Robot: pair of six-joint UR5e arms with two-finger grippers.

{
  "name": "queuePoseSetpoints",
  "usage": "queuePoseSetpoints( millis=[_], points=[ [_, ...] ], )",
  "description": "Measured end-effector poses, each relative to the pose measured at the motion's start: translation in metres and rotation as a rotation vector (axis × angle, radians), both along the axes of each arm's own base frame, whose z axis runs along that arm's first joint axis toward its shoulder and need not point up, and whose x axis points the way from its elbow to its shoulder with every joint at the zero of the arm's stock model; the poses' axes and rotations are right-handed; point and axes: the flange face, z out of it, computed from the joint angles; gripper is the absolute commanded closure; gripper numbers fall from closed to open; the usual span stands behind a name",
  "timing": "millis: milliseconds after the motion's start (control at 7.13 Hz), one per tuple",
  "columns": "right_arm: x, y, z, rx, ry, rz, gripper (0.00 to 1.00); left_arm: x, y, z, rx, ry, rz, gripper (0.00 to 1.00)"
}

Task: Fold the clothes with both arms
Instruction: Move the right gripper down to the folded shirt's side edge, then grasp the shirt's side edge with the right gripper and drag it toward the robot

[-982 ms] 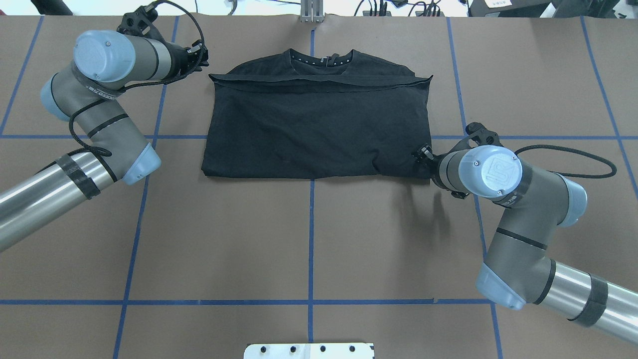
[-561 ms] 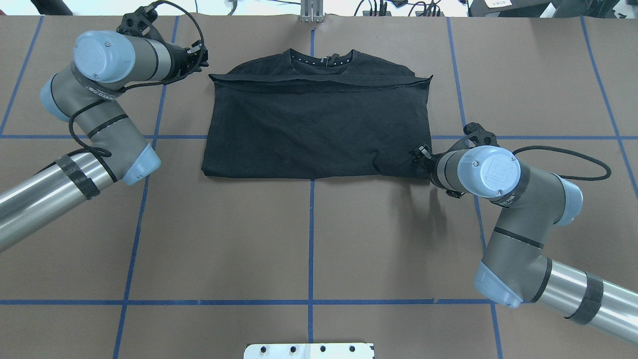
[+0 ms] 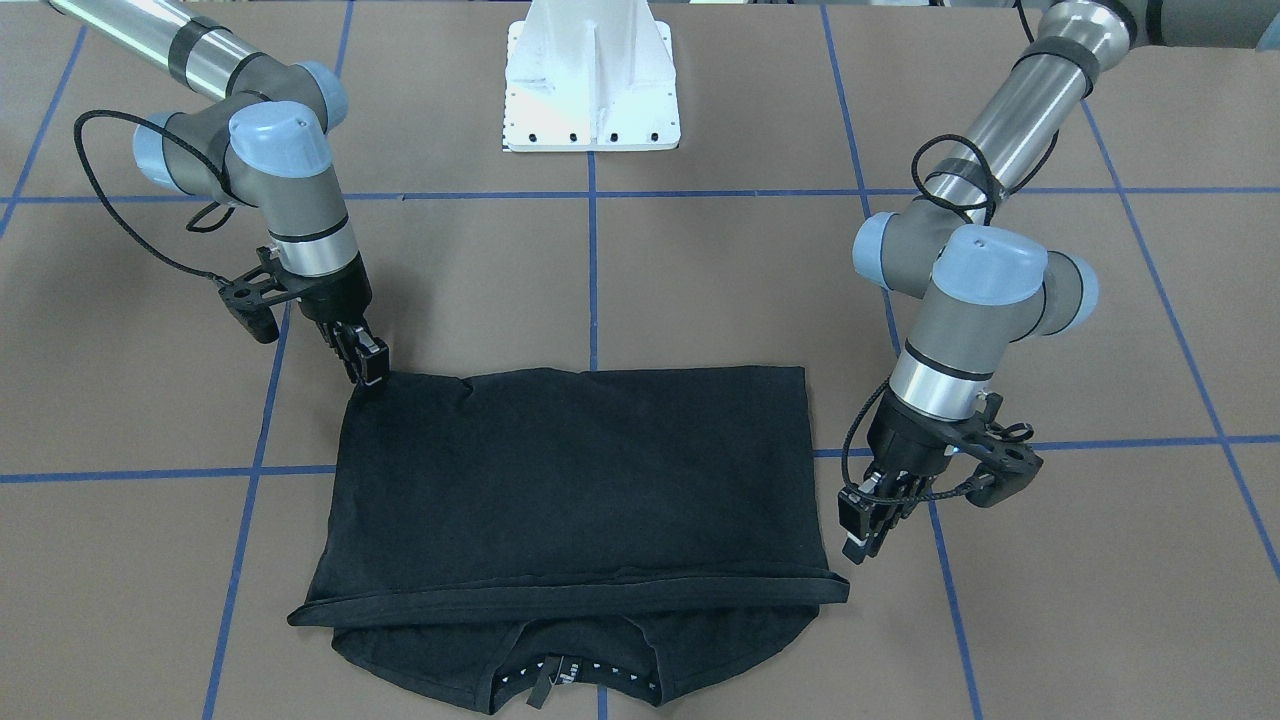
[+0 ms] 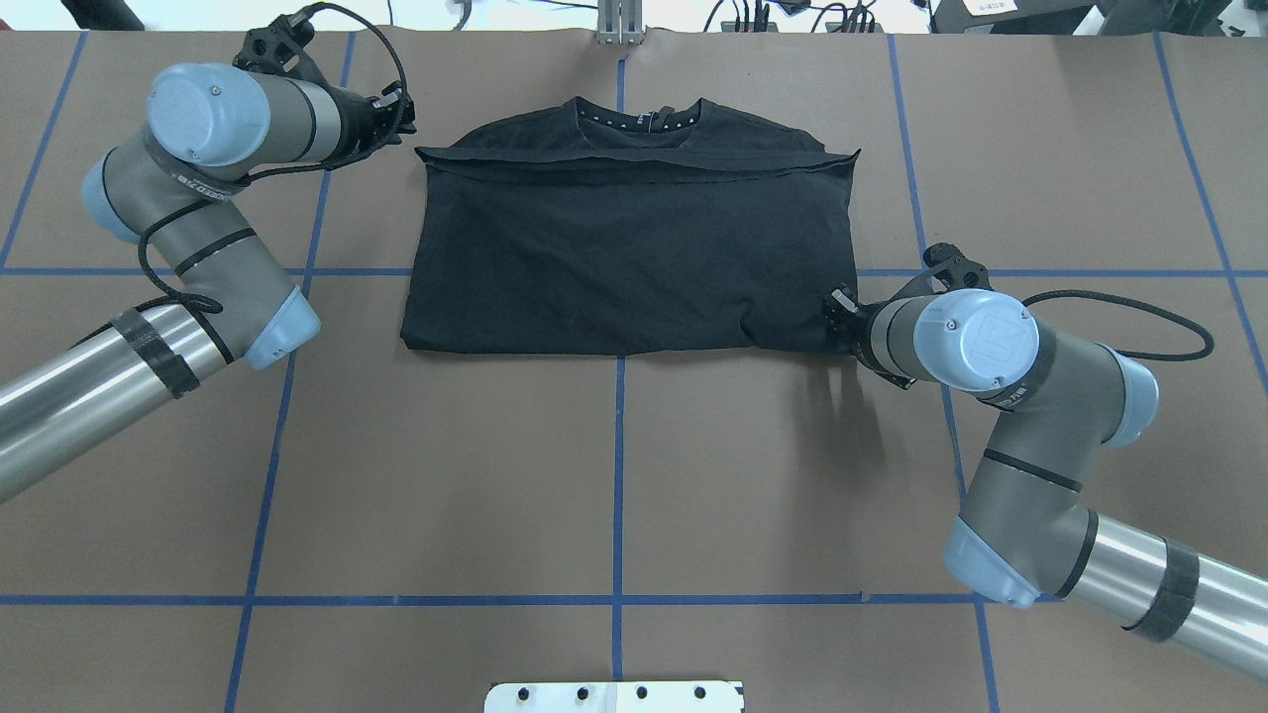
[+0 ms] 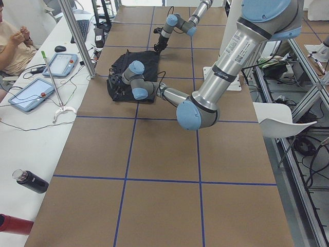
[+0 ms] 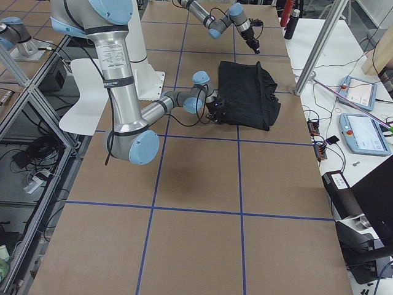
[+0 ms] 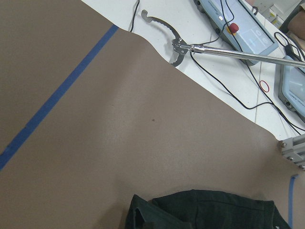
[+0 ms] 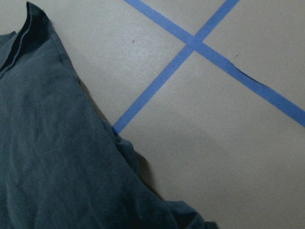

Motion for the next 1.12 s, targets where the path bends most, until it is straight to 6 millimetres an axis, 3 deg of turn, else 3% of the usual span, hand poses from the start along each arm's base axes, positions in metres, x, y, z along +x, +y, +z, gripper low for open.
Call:
queuePoseSetpoints(
  millis=[281,561,842,1122],
  points=[
    [0.006,0.003,0.0,-0.002,-0.008,-0.011,1.0,0.002,0.001,0.0,0.002,0.002,0.002,0.68],
    [0.026,0.019,-0.006,-0.009,-0.038,-0.037,1.0,0.002,0.001,-0.001,0.002,0.003,0.004,0.68],
    [0.068,0.05,-0.013,-0.012,-0.072,-0.06,1.0,0.002,0.001,-0.003,0.004,0.006,0.004,0.68],
    [0.095,0.103,-0.023,-0.065,-0.126,-0.188,1.0,-0.001,0.007,-0.023,0.026,0.035,0.009,0.68]
  ],
)
